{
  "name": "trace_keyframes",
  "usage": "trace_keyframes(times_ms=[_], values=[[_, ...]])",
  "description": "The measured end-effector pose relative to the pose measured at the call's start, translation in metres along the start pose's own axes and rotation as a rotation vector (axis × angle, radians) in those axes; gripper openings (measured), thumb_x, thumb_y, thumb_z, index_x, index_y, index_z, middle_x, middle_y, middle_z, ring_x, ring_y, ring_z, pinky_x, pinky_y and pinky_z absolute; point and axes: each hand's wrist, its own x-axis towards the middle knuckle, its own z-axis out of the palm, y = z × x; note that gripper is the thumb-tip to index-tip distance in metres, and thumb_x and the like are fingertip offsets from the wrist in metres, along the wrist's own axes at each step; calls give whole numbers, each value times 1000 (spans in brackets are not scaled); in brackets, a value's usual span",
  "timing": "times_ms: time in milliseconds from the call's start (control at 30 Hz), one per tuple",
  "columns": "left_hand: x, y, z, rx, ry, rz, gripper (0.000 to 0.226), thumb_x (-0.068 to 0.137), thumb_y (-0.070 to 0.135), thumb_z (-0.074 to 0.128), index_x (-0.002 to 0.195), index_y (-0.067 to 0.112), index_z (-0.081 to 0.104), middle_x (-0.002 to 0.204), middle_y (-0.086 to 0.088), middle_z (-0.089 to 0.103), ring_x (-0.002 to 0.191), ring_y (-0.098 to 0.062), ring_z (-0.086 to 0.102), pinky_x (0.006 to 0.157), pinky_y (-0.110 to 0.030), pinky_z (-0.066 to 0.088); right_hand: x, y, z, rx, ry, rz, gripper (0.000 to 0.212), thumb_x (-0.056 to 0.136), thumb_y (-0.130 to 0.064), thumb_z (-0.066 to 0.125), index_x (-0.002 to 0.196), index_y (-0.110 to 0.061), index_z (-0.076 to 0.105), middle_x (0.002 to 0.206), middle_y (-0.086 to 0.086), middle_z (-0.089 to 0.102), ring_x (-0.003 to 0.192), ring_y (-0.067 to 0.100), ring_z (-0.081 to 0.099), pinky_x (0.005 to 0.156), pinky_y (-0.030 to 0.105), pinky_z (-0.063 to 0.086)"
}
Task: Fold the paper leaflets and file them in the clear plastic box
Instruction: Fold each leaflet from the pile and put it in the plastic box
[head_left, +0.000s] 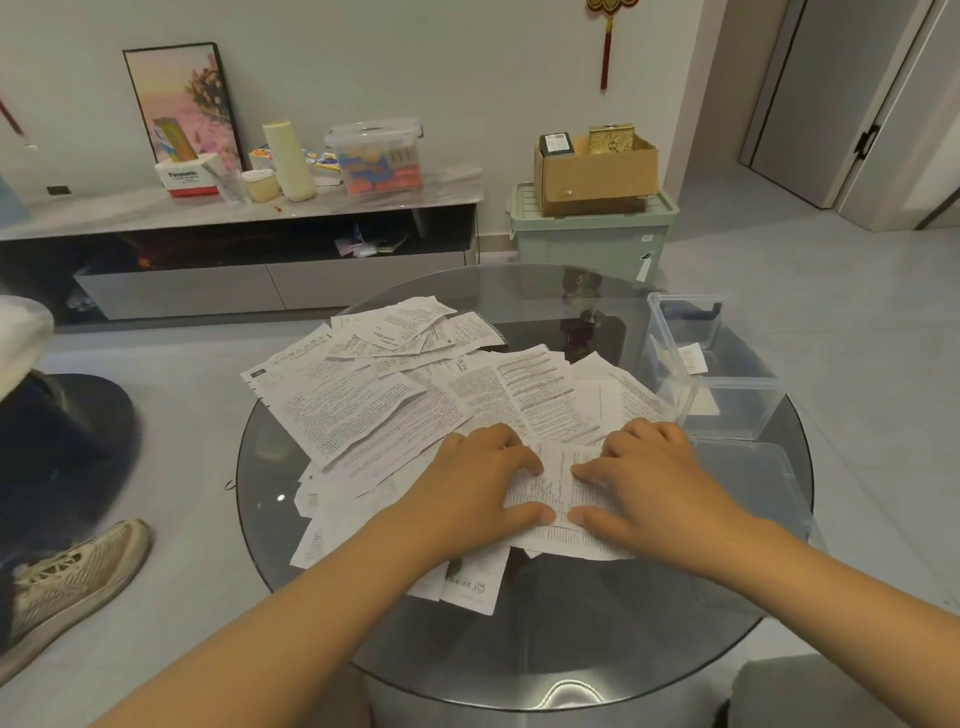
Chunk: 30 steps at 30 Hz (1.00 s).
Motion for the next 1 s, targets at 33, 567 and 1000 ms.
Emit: trace_keyframes(times_ms=[33,567,1000], values=[[-1,-1,-1,-9,0,9,45,86,54,55,126,33,53,127,13,44,118,-7,39,104,-26,23,-1,0,-1,11,-14,-27,55,86,-64,41,135,-37,45,115,-10,47,115,13,31,100,30,17],[-17,-8,1,-244,-134,26,52,70,63,69,115,38,62,140,22,33,132,-6,28,111,-32,28,-4,6,2,270,28,-309,25,90,-46,52,102,-33,70,105,-16,63,107,0,45,89,5,20],[-13,-5,-6,-324,46,-79,19,88,31,60,97,16,68,92,4,63,84,-11,58,80,-36,49,22,1,-5,689,13,-53,27,80,-60,52,91,-38,62,90,-8,68,84,11,61,79,30,50]])
